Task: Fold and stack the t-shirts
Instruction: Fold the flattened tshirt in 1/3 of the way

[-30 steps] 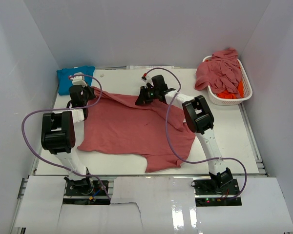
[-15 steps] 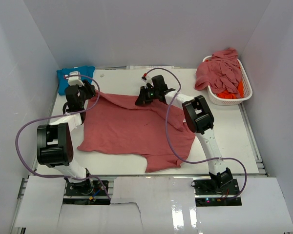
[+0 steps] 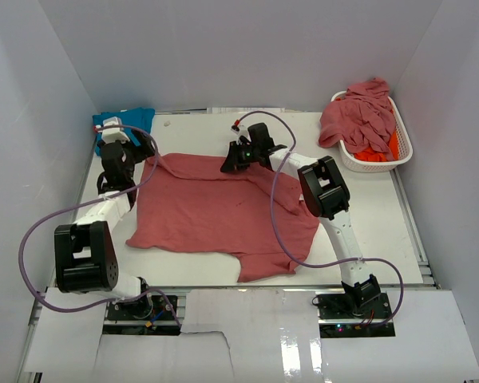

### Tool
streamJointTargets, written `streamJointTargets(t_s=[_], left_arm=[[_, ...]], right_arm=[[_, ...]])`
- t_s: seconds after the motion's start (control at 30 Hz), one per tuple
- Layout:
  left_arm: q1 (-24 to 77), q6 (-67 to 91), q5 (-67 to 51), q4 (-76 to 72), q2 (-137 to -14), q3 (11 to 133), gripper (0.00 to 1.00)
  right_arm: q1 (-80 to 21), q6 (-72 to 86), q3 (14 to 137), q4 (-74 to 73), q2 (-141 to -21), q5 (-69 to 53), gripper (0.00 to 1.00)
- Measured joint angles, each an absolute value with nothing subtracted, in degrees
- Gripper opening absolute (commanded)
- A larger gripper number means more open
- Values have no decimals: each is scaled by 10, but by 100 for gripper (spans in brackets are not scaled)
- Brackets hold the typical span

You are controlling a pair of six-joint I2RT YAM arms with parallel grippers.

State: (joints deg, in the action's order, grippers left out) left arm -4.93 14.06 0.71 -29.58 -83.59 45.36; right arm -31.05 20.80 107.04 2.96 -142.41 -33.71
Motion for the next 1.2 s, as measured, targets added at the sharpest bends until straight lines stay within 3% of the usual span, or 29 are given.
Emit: streamJointTargets(t_s=[0.17,0.23,0.27,0.3,0.47,0.53,0.6,0.67,0.73,0.8,0.93,1.2], left_arm=[[-49,152,7,-248,-822,462,93],[-49,167,4,-216,-827,472,88],[-49,177,1,-195,-835,484,80],[-49,193,-2,-173,-846,502,62],[-49,248,-26,-90,-929,609,48],[-49,278,-31,-71,-944,623,23],[-49,305,-32,-26,-954,645,13],[-49,336,-29,47,-982,711,11],[-48,360,-17,115,-1026,804,16],[-44,374,-2,168,-1066,885,32],[-34,385,26,250,-1100,951,49],[2,406,93,402,-1174,1032,56]], right_arm=[[-316,200,1064,29,-1418,-327,8],[-320,194,1064,23,-1415,-320,8],[-322,191,1064,20,-1414,-318,8],[-324,189,1064,17,-1413,-316,8],[-329,182,1064,10,-1410,-314,8],[-329,178,1064,8,-1410,-314,8],[-329,175,1064,5,-1409,-314,8],[-329,173,1063,2,-1408,-312,8],[-330,172,1063,-1,-1406,-311,8],[-330,171,1062,-1,-1405,-310,8],[-330,169,1059,-2,-1403,-309,8],[-331,167,1052,-2,-1397,-305,8]])
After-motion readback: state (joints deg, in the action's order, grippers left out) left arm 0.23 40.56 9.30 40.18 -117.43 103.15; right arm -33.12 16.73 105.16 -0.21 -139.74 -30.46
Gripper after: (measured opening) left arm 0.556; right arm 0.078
